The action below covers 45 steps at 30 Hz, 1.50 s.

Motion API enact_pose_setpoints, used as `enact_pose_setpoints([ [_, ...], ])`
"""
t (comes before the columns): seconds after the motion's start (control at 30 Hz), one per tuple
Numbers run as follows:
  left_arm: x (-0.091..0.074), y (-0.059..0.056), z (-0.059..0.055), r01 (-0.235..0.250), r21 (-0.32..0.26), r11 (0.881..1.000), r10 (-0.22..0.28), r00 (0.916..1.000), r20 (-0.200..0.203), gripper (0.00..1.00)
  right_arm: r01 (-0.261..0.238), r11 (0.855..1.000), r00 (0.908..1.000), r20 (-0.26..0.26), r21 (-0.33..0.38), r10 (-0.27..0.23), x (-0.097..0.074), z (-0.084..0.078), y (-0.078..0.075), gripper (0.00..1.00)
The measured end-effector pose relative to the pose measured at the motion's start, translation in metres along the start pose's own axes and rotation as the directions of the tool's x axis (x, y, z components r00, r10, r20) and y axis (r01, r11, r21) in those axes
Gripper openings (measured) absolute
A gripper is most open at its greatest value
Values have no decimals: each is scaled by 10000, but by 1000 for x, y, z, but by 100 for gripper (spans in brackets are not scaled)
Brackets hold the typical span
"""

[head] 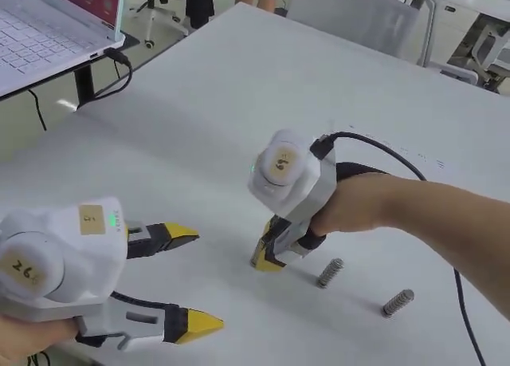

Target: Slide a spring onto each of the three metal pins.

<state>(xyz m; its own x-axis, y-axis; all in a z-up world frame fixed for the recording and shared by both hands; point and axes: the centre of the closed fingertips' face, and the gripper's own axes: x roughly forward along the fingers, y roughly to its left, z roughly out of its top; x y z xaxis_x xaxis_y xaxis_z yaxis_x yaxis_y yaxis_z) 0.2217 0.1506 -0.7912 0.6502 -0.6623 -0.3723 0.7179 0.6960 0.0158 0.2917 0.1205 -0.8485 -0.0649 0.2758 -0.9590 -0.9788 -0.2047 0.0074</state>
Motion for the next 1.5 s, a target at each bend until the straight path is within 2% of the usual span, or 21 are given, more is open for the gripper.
enact_pose_setpoints([
  [0.23, 2, -1, 2, 80, -8, 10000, -80, 10000, -17, 59, 60, 9992, 9994, 341, 387, -73, -8, -4, -2, 24],
  [0.47, 3, -4, 4, 175, 50, 9998, -175, 9998, -103, 59, 142, 9955, 9949, 986, 936, -235, -18, -6, -3, 32],
  [0.77, 2, -1, 8, 114, 98, 9999, -112, 9998, -146, 60, 460, 9862, 9789, 1895, 1591, -762, -40, -8, -5, 38],
  [0.9, 2, 2, 10, 30, 54, 10000, -29, 9999, -118, 60, 677, 9820, 9672, 2298, 1761, -1079, -50, -9, -2, 42],
  [1.0, 3, 3, 10, 21, 24, 10000, -20, 10000, -95, 60, 851, 9778, 9566, 2587, 1916, -1340, -57, -11, -2, 42],
  [1.1, 5, 2, 11, 28, 18, 10000, -28, 10000, -89, 60, 1016, 9712, 9392, 3011, 2156, -1651, -66, -10, -1, 43],
  [1.13, 5, 2, 12, 25, 12, 10000, -25, 10000, -93, 60, 1043, 9693, 9369, 3049, 2226, -1708, -68, -10, -1, 43],
  [1.2, 6, 1, 12, 29, -8, 10000, -29, 10000, -86, 60, 1185, 9652, 9258, 3254, 2333, -1923, -75, -11, -1, 44],
  [1.27, 6, 0, 13, 39, -7, 10000, -39, 10000, -68, 60, 1279, 9612, 9184, 3368, 2442, -2078, -80, -12, -1, 44],
  [1.33, 7, 0, 15, 37, -12, 10000, -37, 10000, -56, 60, 1452, 9540, 9030, 3590, 2623, -2362, -89, -13, -1, 45],
  [1.37, 7, 0, 15, 38, -9, 10000, -38, 10000, -54, 60, 1524, 9484, 8892, 3803, 2779, -2543, -95, -14, -2, 45],
  [1.43, 6, -1, 17, 32, -3, 10000, -32, 10000, -63, 60, 1564, 9418, 8774, 3960, 2975, -2708, -102, -17, -1, 46],
  [1.47, 6, -1, 18, 39, -20, 10000, -39, 10000, -56, 60, 1714, 9357, 8635, 4103, 3083, -2934, -108, -20, -1, 47],
  [1.5, 6, -2, 18, 39, -18, 10000, -39, 10000, -63, 60, 1754, 9326, 8602, 4116, 3155, -3010, -111, -24, 0, 47],
])
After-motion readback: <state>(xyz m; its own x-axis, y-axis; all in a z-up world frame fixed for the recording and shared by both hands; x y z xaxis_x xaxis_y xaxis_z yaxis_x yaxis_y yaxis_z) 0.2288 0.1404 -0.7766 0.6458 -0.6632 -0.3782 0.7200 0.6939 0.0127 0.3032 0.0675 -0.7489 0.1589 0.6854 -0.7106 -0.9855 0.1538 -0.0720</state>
